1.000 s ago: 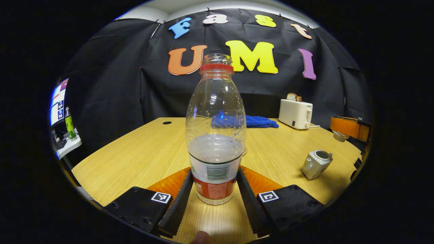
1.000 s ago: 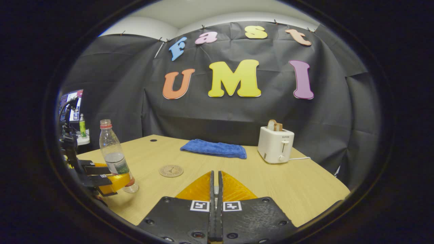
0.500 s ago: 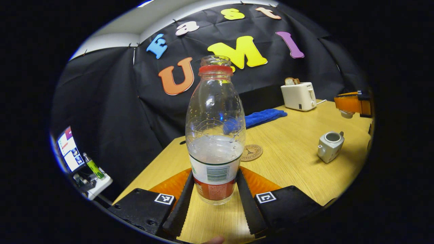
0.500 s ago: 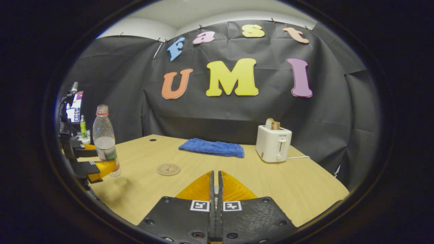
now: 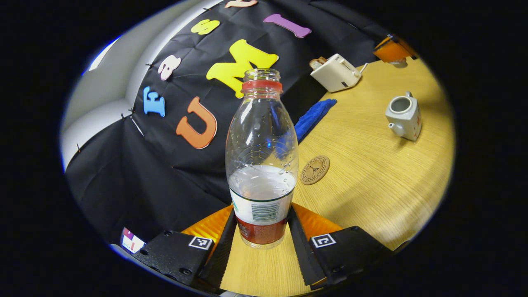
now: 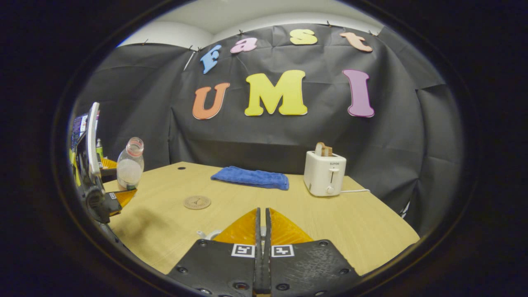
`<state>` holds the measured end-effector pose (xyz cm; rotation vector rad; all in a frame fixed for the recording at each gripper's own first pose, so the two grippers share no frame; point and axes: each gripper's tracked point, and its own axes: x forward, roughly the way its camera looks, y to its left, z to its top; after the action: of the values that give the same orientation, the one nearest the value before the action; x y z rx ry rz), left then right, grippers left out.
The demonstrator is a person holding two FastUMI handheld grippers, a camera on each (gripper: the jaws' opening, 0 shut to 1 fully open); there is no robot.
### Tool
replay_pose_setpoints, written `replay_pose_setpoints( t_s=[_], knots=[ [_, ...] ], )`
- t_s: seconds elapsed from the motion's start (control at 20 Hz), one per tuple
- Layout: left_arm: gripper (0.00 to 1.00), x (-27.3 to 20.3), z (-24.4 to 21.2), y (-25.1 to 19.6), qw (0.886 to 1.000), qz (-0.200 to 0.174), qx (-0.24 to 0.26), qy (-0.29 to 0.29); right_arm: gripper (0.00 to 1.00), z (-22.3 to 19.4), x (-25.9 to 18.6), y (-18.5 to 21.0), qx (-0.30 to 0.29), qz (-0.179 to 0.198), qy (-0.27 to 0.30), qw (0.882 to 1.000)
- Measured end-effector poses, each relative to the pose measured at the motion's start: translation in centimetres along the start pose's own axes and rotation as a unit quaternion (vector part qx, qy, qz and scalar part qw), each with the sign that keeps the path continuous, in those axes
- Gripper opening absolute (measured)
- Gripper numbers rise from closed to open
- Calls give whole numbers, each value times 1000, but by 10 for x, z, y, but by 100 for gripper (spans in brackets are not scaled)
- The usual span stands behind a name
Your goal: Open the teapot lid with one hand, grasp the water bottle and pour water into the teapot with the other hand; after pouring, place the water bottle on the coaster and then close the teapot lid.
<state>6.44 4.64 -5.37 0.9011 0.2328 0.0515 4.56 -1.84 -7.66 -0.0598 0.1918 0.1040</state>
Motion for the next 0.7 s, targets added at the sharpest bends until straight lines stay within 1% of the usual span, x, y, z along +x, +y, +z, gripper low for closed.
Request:
replay_pose_setpoints(
  t_s=[0.15,0.3,0.5,0.6,0.7],
  knots=[
    [71,8,8,-12,998,-20,60,-1,0,-4,-1,-10,-1,-4,5,1000],
    [72,12,12,-24,992,-30,123,2,0,-9,-3,-17,3,-6,9,1000],
    [72,11,16,-38,978,-37,204,4,0,-13,-5,-25,3,-8,11,1000],
    [71,16,19,-41,972,-39,231,0,0,-14,-6,-30,4,-11,11,1000],
    [72,21,28,-38,966,-34,257,-6,0,-15,-9,-35,5,-14,11,1000]
  ],
)
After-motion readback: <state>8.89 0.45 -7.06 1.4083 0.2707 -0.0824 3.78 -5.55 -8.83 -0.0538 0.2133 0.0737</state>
